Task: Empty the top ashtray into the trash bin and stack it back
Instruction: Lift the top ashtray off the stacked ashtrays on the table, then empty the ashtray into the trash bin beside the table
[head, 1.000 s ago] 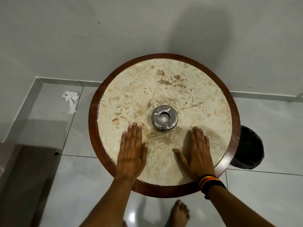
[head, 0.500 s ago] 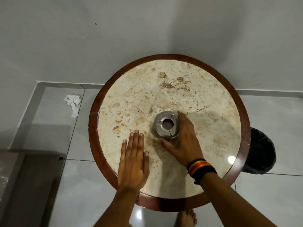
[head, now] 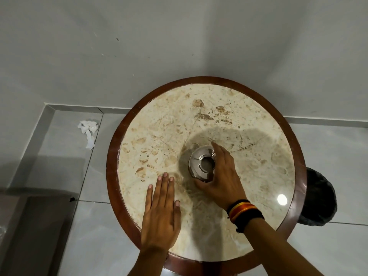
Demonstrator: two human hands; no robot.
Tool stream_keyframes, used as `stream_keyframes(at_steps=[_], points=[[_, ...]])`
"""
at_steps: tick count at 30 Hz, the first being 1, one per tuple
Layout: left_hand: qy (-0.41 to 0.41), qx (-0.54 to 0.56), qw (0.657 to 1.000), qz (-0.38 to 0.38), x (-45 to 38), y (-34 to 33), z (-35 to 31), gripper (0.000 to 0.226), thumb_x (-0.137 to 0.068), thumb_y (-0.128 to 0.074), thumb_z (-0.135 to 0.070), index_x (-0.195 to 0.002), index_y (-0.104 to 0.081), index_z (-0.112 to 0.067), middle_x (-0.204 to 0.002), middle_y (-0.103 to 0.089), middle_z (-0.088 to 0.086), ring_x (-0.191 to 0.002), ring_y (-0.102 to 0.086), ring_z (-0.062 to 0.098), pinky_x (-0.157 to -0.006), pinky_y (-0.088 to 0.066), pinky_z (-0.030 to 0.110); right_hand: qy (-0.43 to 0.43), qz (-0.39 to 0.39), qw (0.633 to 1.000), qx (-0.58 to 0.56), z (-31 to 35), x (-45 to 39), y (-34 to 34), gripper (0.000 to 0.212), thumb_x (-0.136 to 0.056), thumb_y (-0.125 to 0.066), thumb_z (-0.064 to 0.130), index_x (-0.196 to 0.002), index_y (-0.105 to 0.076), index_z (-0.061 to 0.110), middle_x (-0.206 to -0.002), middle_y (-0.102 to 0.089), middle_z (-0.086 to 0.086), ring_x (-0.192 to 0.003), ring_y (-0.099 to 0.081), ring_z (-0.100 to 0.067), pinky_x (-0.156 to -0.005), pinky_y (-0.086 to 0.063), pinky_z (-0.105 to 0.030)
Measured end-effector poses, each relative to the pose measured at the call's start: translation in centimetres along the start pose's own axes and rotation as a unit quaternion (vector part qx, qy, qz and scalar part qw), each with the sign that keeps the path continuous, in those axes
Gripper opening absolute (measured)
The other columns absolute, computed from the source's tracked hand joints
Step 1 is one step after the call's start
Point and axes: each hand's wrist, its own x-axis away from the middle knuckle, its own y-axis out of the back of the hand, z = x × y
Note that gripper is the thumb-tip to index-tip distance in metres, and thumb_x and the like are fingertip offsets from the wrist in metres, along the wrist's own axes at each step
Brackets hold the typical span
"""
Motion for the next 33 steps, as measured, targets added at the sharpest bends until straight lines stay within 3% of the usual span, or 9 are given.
stream_keyframes(at_steps=[4,7,11,17,21,23,26,29,33], points=[[0.007,0.008,1.0,0.009,-0.1,0.1,0.0,0.064,-0.114,-0.014,-0.04,-0.17,-0.021,-0.009,-0.18,-0.019,0.009,-0.167,-0.014,0.025,-0.13,-0.018,0.053,-0.028,-0.083,0.995,-0.043,0.4,-3.0,2.3,0.108,-0.069,-0.086,0.045,-0.155,-0.023,0.023,-0.154,-0.032,-0.002,-0.139,-0.034,-0.016,-0.102,-0.031,-0.014],[0.003,0.014,1.0,0.011,-0.1,0.0,0.1,0.064,-0.113,-0.016,-0.038,-0.17,-0.022,-0.009,-0.18,-0.018,0.009,-0.167,-0.013,0.025,-0.13,-0.017,0.053,-0.081,-0.124,0.988,-0.036,-0.2,-7.6,3.3,0.107,-0.069,-0.087,0.037,-0.154,-0.025,0.019,-0.151,-0.036,-0.007,-0.14,-0.035,-0.024,-0.104,-0.031,-0.024],[0.004,0.036,0.999,0.004,-0.2,0.1,0.1,0.063,-0.112,-0.02,-0.035,-0.169,-0.024,-0.008,-0.18,-0.018,0.008,-0.167,-0.014,0.024,-0.13,-0.017,0.052,-0.096,-0.068,0.993,0.029,-1.0,-12.3,2.4,0.102,-0.071,-0.083,0.045,-0.153,-0.031,0.013,-0.144,-0.042,-0.011,-0.134,-0.038,-0.03,-0.11,-0.038,-0.038],[0.002,0.034,0.999,0.008,-0.1,0.1,0.0,0.064,-0.113,-0.015,-0.037,-0.169,-0.023,-0.009,-0.18,-0.019,0.009,-0.167,-0.015,0.025,-0.13,-0.018,0.052,-0.088,-0.037,0.99,0.103,-1.6,-14.5,1.4,0.096,-0.067,-0.085,0.049,-0.144,-0.044,0.011,-0.143,-0.051,-0.012,-0.131,-0.046,-0.033,-0.112,-0.04,-0.043],[0.006,0.03,1.0,0.007,-0.2,0.0,0.1,0.063,-0.112,-0.017,-0.036,-0.17,-0.023,-0.01,-0.18,-0.019,0.007,-0.167,-0.015,0.024,-0.131,-0.017,0.051,-0.069,-0.05,0.993,0.079,-0.5,-11.6,3.0,0.085,-0.074,-0.082,0.045,-0.146,-0.044,0.019,-0.154,-0.039,-0.012,-0.142,-0.035,-0.031,-0.118,-0.033,-0.045],[0.008,0.02,1.0,0.006,-0.2,-0.1,0.1,0.063,-0.113,-0.017,-0.037,-0.17,-0.023,-0.01,-0.18,-0.019,0.007,-0.167,-0.015,0.024,-0.131,-0.016,0.051,-0.034,-0.084,0.993,0.079,0.7,-7.6,3.9,0.059,-0.085,-0.074,0.039,-0.138,-0.054,0.022,-0.14,-0.052,-0.008,-0.129,-0.045,-0.026,-0.108,-0.043,-0.04],[0.005,0.016,1.0,0.008,0.0,-0.2,0.0,0.063,-0.113,-0.017,-0.037,-0.17,-0.022,-0.01,-0.18,-0.019,0.008,-0.167,-0.014,0.024,-0.132,-0.015,0.05,0.003,-0.07,0.991,0.118,1.8,-0.2,3.5,0.028,-0.09,-0.065,0.035,-0.116,-0.07,0.026,-0.095,-0.064,0.001,-0.084,-0.056,-0.015,-0.07,-0.051,-0.027],[0.005,0.012,1.0,0.007,0.0,0.0,0.0,0.064,-0.112,-0.016,-0.037,-0.169,-0.024,-0.009,-0.179,-0.02,0.009,-0.167,-0.015,0.024,-0.132,-0.016,0.051,0.026,-0.016,0.987,0.161,1.0,4.3,0.8,0.029,-0.081,-0.077,0.029,-0.109,-0.072,0.03,-0.072,-0.066,0.006,-0.059,-0.058,-0.012,-0.045,-0.049,-0.026],[0.0,0.019,1.0,0.007,0.0,0.1,0.0,0.064,-0.111,-0.017,-0.035,-0.169,-0.022,-0.009,-0.18,-0.018,0.009,-0.167,-0.013,0.024,-0.134,-0.013,0.05,0.054,-0.006,0.976,0.21,-1.0,4.7,-1.3,0.023,-0.076,-0.081,0.022,-0.097,-0.073,0.027,-0.067,-0.066,0.006,-0.053,-0.061,-0.017,-0.036,-0.046,-0.028]])
